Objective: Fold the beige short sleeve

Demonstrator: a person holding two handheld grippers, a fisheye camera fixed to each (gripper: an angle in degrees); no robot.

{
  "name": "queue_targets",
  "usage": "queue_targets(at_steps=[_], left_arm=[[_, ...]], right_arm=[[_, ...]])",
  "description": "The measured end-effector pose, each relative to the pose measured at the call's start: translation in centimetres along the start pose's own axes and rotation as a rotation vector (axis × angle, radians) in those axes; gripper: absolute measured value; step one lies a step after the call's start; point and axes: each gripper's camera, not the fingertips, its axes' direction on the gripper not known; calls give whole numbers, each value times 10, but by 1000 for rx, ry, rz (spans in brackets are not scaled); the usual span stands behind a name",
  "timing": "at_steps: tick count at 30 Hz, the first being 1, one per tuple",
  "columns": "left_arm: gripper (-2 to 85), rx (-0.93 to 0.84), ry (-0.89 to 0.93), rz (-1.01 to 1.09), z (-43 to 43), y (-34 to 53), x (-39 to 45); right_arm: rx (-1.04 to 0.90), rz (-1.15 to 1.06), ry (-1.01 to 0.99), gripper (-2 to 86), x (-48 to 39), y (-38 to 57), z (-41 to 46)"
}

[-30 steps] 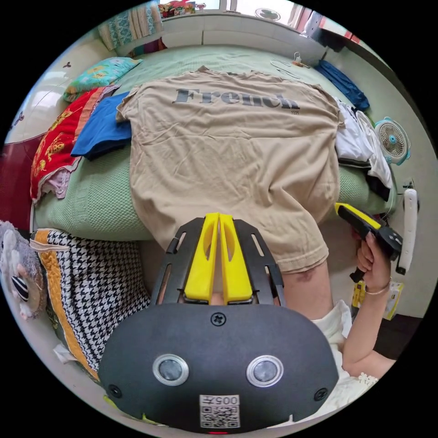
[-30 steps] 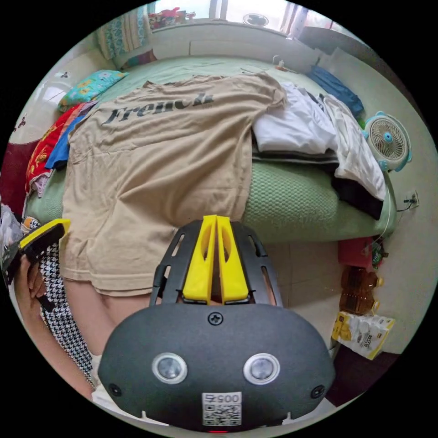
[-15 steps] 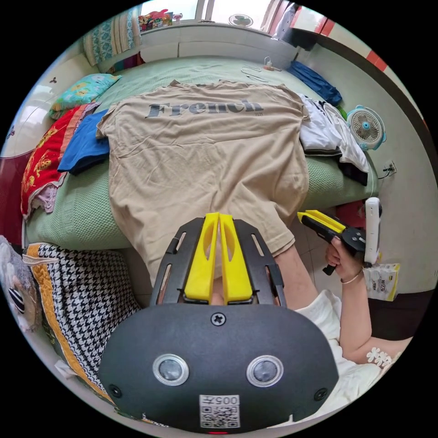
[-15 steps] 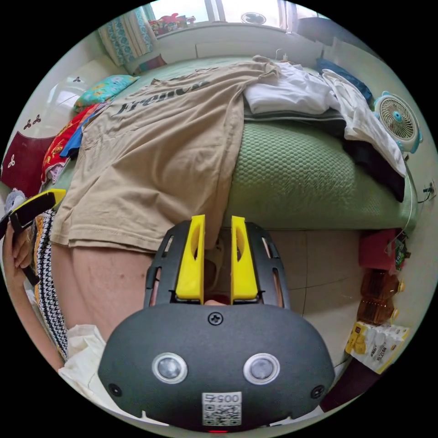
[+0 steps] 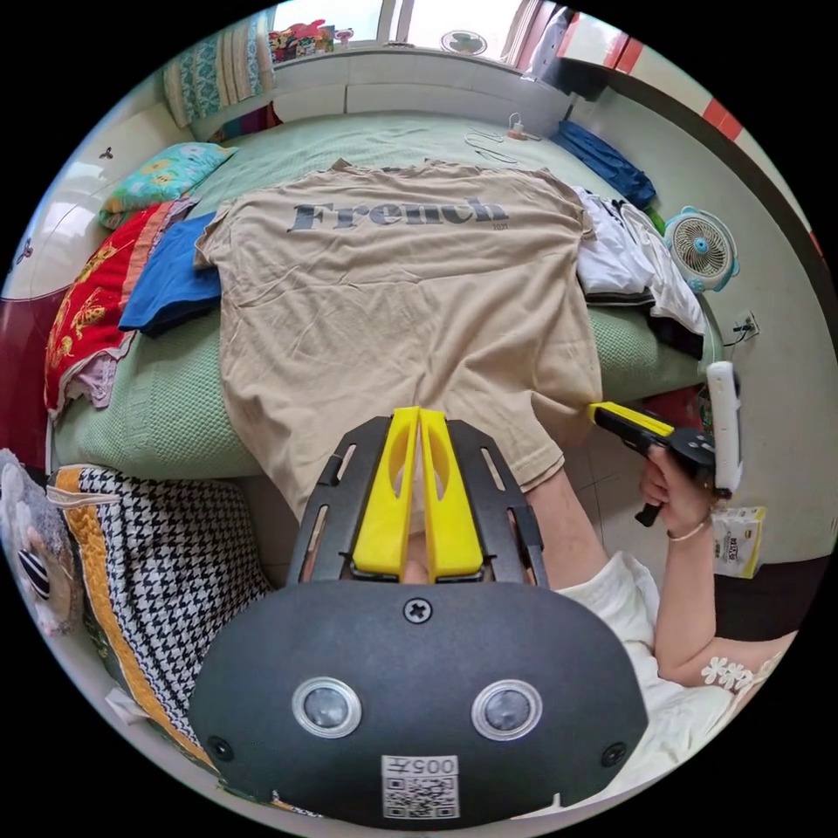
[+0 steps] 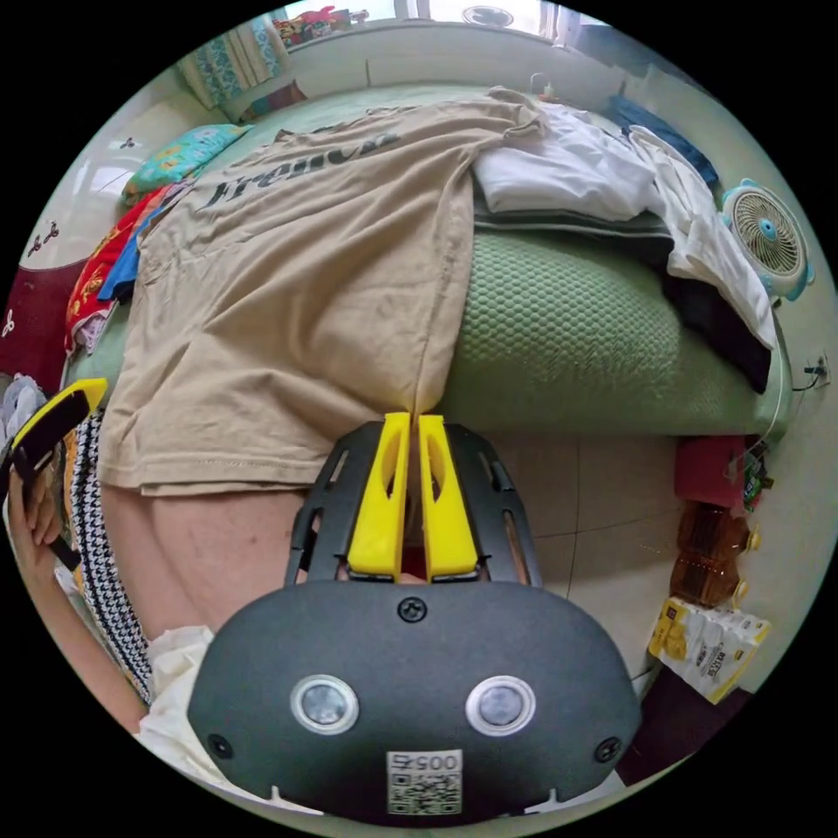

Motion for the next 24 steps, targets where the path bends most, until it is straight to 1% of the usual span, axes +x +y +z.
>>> queue_targets(at_steps=[3, 7, 11, 14, 17, 20, 22, 24], left_arm=[[-7, 0, 10, 11, -5, 2, 11], [-7, -4, 9, 17, -11, 5, 21], [-6, -13, 15, 20, -17, 11, 29], [-7, -29, 7, 6, -21, 15, 31], [-7, -36, -9, -33, -31, 19, 32], [-7, -28, -65, -112, -56, 19, 42], [-6, 22, -66, -145, -78, 20, 53], [-7, 129, -49, -185, -111, 28, 70]], right_arm=[[64, 17, -8, -14, 16, 17, -36], [37, 29, -61, -15, 32, 31, -59], [-51, 48, 32, -14, 33, 40, -46], [-119, 60, 36, -13, 33, 48, -23], [-91, 60, 79, -12, 19, 59, -27], [-65, 65, 136, -10, -13, 60, -52], [35, 17, 73, -9, -49, 64, -85], [89, -23, 8, -9, -73, 69, -107]])
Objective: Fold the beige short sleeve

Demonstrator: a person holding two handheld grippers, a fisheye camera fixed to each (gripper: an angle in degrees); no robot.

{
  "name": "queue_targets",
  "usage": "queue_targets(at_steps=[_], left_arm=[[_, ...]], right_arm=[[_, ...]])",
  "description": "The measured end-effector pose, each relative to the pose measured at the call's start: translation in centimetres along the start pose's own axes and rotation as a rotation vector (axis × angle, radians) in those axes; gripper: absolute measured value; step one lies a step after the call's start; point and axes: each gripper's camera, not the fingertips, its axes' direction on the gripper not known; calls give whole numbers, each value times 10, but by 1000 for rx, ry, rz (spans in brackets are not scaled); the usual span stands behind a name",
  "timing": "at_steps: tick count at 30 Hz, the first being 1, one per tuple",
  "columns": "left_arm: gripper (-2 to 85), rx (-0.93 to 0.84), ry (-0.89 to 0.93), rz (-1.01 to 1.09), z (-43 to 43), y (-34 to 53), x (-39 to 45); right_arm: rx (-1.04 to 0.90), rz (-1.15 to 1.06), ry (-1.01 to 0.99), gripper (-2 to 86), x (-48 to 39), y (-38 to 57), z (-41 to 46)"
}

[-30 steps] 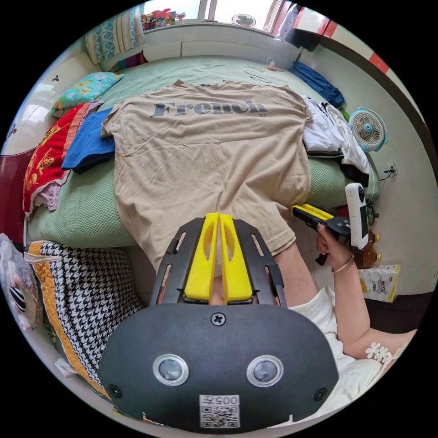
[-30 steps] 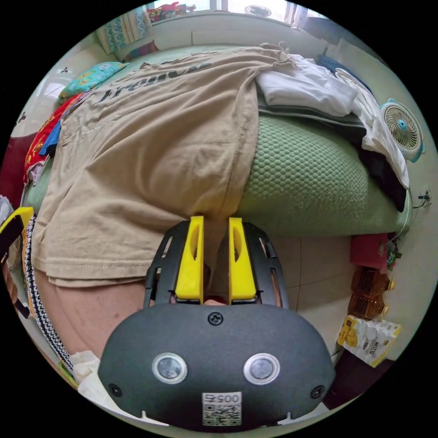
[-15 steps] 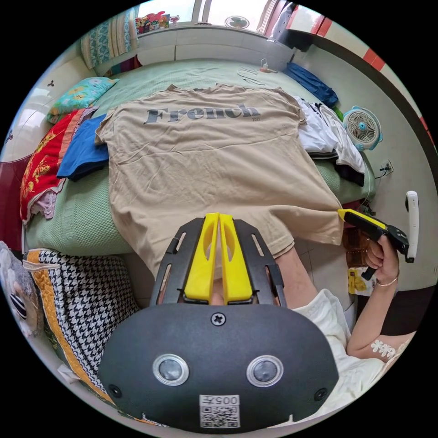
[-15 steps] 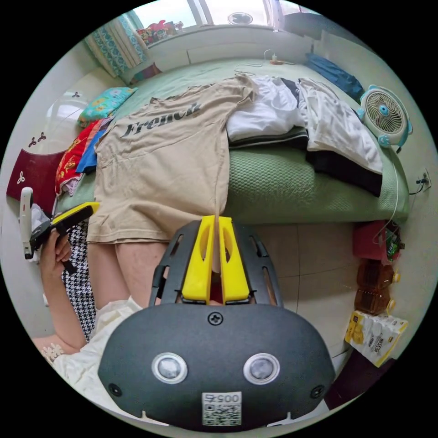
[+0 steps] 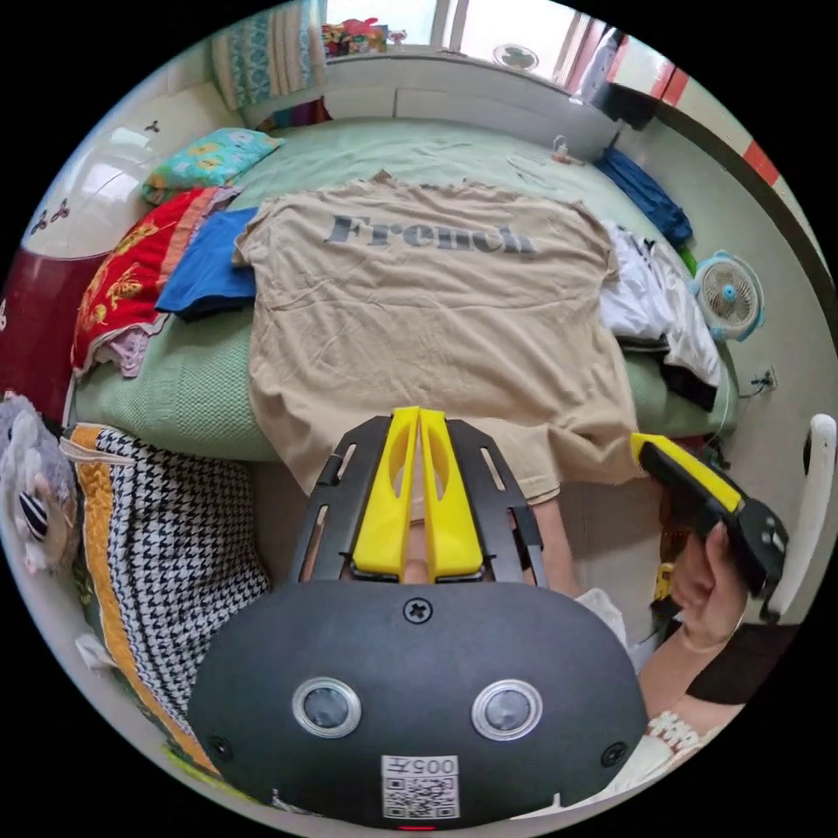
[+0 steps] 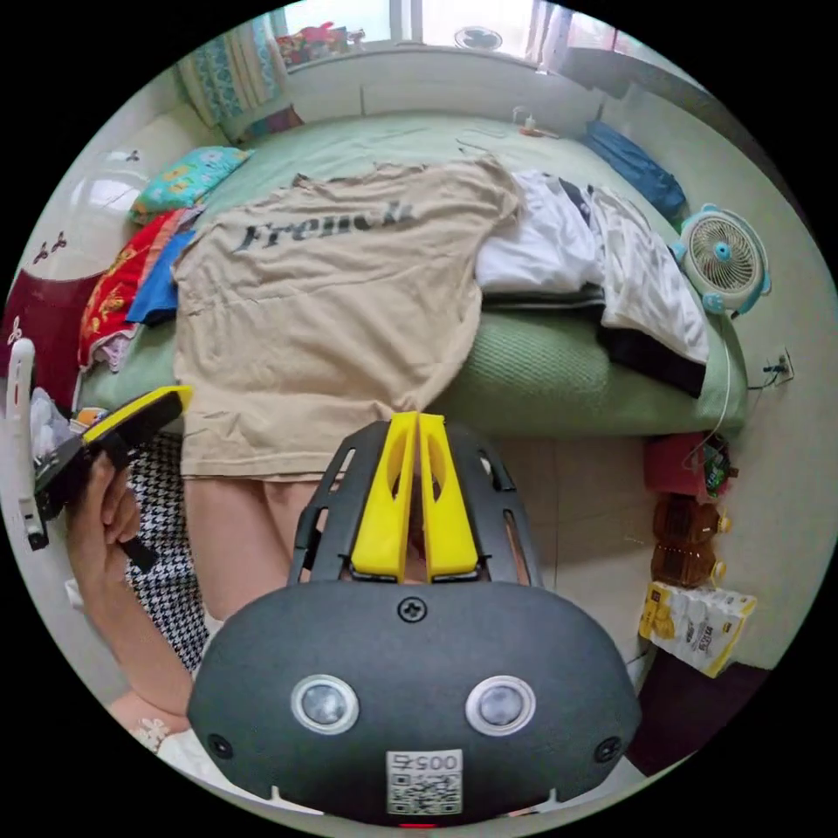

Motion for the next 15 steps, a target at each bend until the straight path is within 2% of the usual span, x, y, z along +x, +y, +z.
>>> queue_targets(at_steps=[6, 9, 15], left_arm=[[-7, 138, -37, 0, -61, 27, 18], [-7, 121, -23, 23, -69, 32, 16], [-7, 71, -16, 21, -58, 36, 15]], right_arm=[[53, -40, -18, -9, -38, 20, -46], [127, -43, 41, -9, -35, 45, -76], [73, 38, 144, -5, 6, 67, -81]])
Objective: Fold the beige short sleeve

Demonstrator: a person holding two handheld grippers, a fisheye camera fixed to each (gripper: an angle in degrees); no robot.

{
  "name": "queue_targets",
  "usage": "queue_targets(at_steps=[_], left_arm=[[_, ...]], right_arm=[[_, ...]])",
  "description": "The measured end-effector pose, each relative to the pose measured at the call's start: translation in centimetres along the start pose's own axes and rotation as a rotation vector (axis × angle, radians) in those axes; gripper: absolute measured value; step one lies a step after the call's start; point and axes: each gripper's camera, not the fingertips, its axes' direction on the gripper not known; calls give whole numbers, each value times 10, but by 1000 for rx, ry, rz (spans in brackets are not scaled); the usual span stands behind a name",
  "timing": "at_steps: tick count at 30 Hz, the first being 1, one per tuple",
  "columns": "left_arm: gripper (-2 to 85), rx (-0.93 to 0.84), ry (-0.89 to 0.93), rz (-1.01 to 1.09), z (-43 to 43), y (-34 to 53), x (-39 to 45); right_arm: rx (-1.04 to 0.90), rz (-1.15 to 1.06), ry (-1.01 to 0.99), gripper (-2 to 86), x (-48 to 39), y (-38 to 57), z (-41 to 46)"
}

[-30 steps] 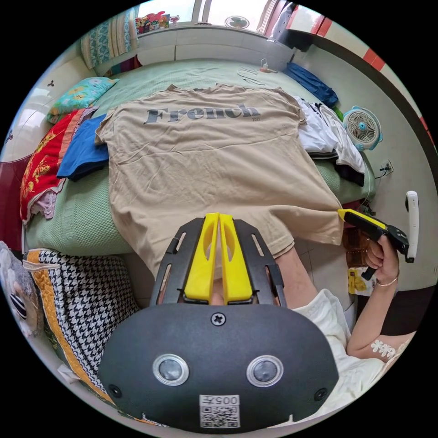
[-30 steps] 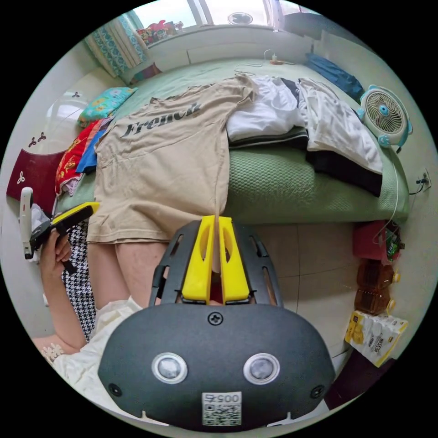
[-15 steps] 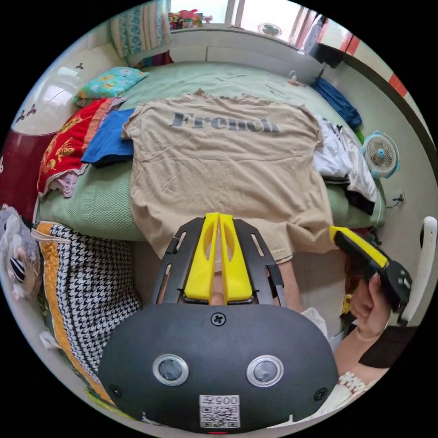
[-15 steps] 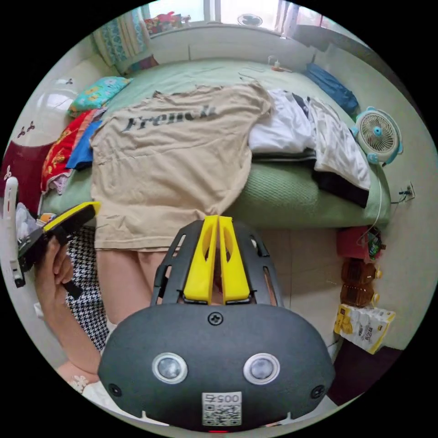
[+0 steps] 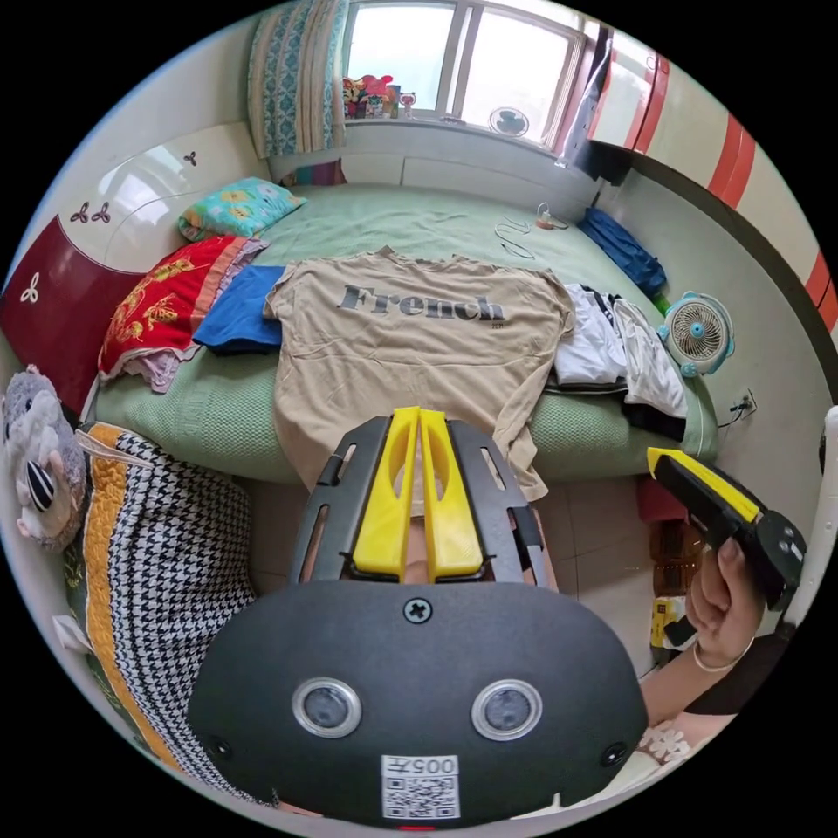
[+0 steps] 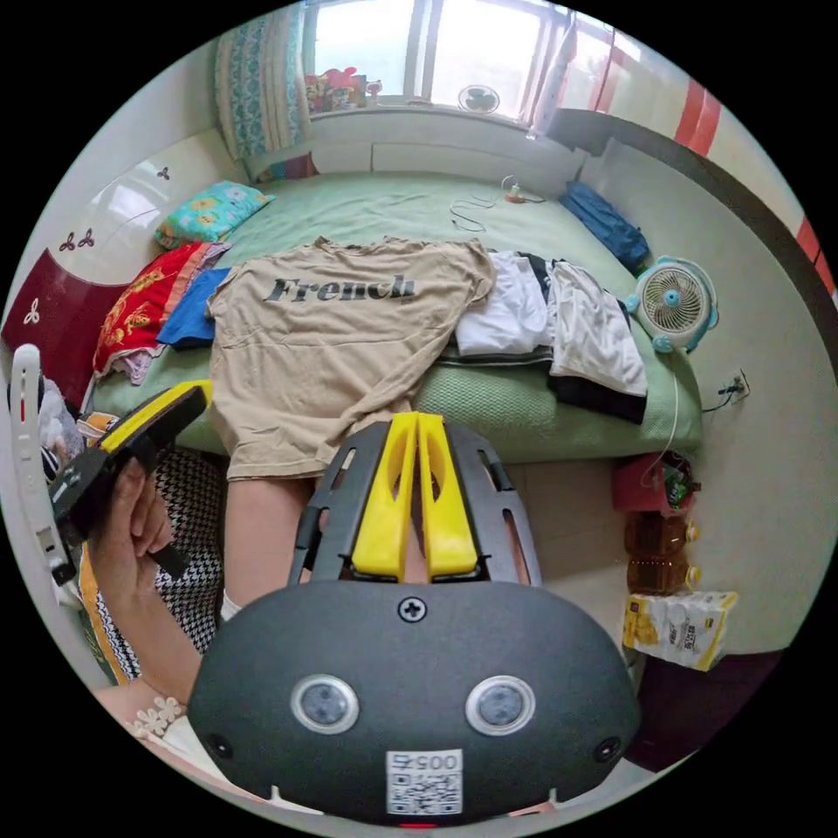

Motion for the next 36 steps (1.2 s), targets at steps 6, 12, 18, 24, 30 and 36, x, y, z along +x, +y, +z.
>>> queue_targets(at_steps=[6, 12, 18, 24, 30, 36], left_arm=[[-7, -42, -29, 30, 13, 5, 14], [-7, -48, -51, 19, 19, 9, 14], [-7, -76, -58, 12, 38, 9, 14], [-7, -89, -55, 36, 62, 6, 28], [-6, -97, -57, 49, 88, 4, 44], [-6, -82, -80, 26, 107, 7, 46]], right_arm=[[54, -160, -304, 72, -19, 20, 24], [-20, -295, -145, 91, -80, 37, 63], [10, -182, -110, 15, -75, 42, 56], [-7, 25, -121, -14, -12, 49, 20], [-179, 250, -31, -11, 48, 67, 30], [-13, 202, -175, -10, 34, 45, -34]])
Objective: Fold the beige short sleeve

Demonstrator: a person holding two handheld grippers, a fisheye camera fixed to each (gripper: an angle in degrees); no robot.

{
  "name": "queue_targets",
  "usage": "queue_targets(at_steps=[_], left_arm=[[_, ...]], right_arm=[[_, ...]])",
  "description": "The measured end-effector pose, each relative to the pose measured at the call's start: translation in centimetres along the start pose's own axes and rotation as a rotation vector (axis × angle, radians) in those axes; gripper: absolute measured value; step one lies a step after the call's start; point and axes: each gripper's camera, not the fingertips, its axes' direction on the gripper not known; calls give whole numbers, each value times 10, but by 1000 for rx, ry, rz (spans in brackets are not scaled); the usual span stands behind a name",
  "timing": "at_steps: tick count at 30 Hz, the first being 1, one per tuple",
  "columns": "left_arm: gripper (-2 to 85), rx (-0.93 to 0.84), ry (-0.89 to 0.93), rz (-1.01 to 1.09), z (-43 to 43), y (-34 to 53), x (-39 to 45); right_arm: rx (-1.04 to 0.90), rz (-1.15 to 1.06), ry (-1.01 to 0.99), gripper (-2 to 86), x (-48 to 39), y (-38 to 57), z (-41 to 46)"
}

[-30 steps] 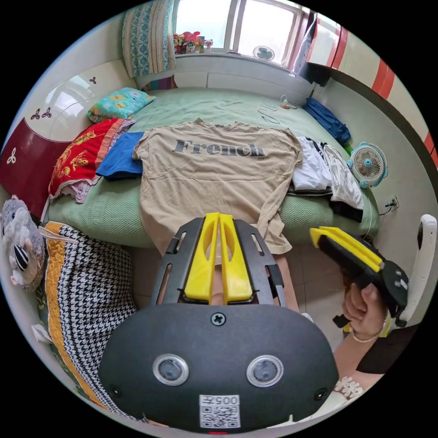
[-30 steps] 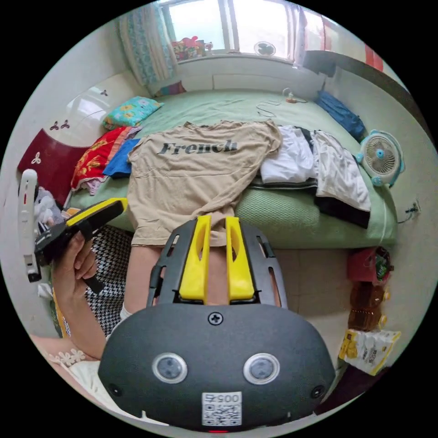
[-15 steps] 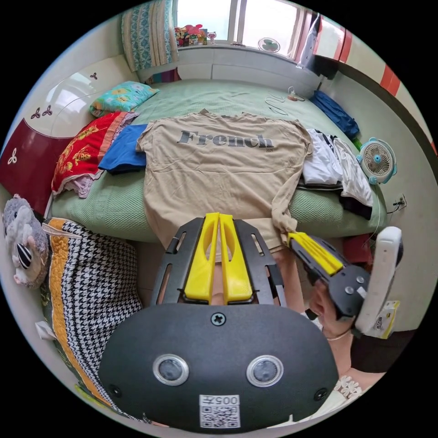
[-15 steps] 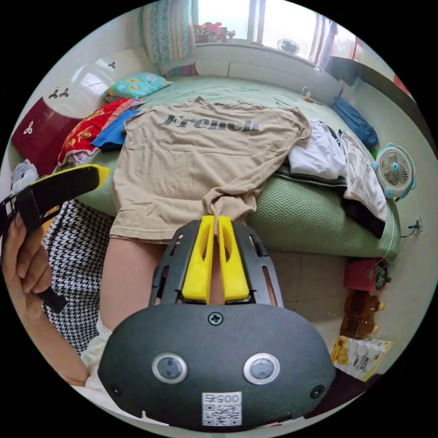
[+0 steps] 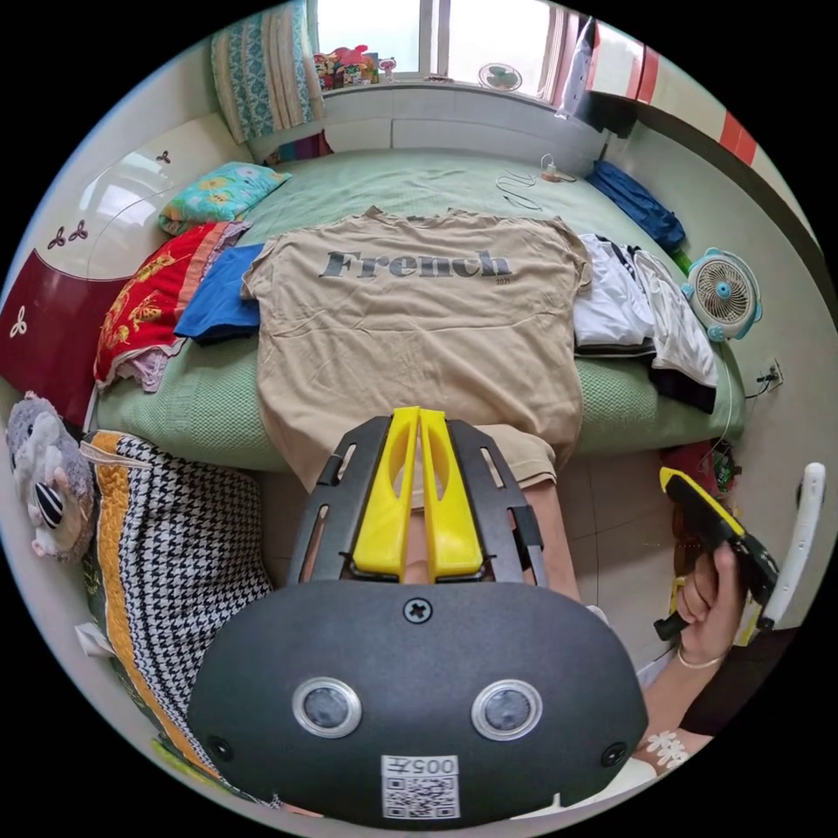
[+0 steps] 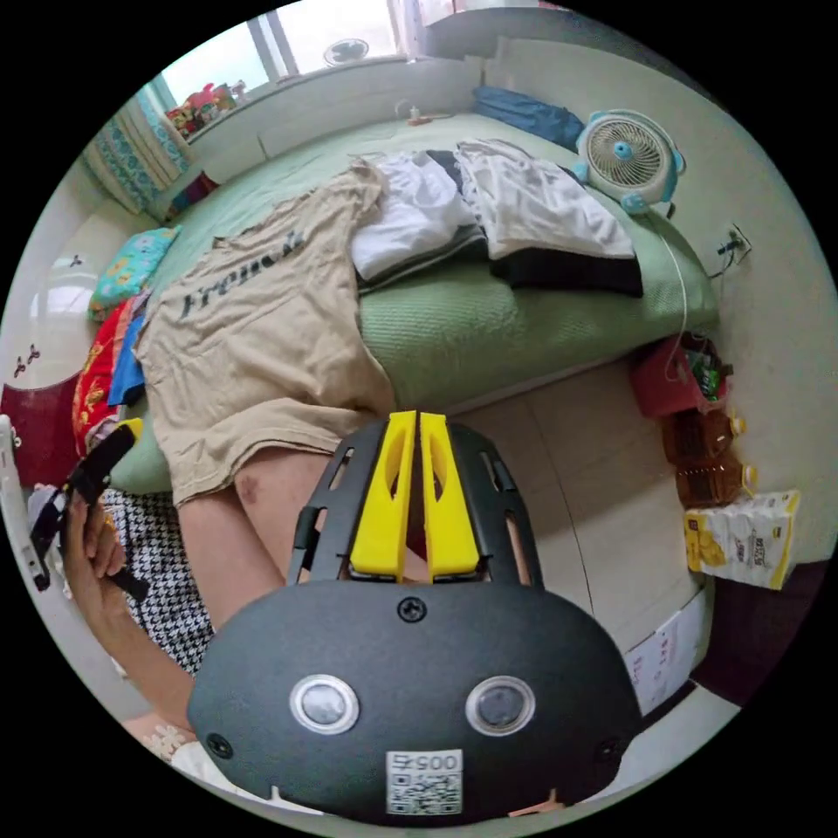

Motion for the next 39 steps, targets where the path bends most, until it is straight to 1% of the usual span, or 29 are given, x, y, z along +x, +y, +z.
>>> queue_targets(at_steps=[2, 4, 6, 13, 19, 21, 25, 29, 31, 35, 37, 39], left_arm=[[-6, 10, -2, -15, 4, 0, 0], [-6, 26, -13, -28, 5, 2, -1], [-6, 49, -25, -46, 8, 6, -2], [-6, 89, -5, -59, 24, 21, -3], [-6, 145, 44, 29, 39, 26, 27], [-6, 181, 58, 71, 48, 18, 45], [-5, 193, 81, 130, 76, -10, 78], [2, 221, 191, 218, 131, -56, 114], [12, 217, 240, 262, 167, -82, 133], [56, 139, 365, 427, 271, -150, 187], [76, 94, 367, 502, 316, -174, 211], [107, 59, 333, 576, 374, -197, 236]], right_arm=[[37, -122, -35, -10, -38, -6, -21], [68, -270, -11, -10, -90, -8, -36], [53, -319, 0, -10, -116, -10, -39], [23, -312, 8, -10, -144, -6, -54], [66, -293, 18, -10, -143, -5, -87], [75, -279, 20, -10, -138, -11, -97], [87, -269, 19, -10, -120, -40, -116], [123, -254, 62, -10, -98, -89, -121], [146, -218, 86, -8, -77, -134, -117], [126, -124, 175, 0, -50, -208, -102], [129, -107, 249, -3, -43, -249, -94], [131, -108, 271, -5, -42, -278, -88]])
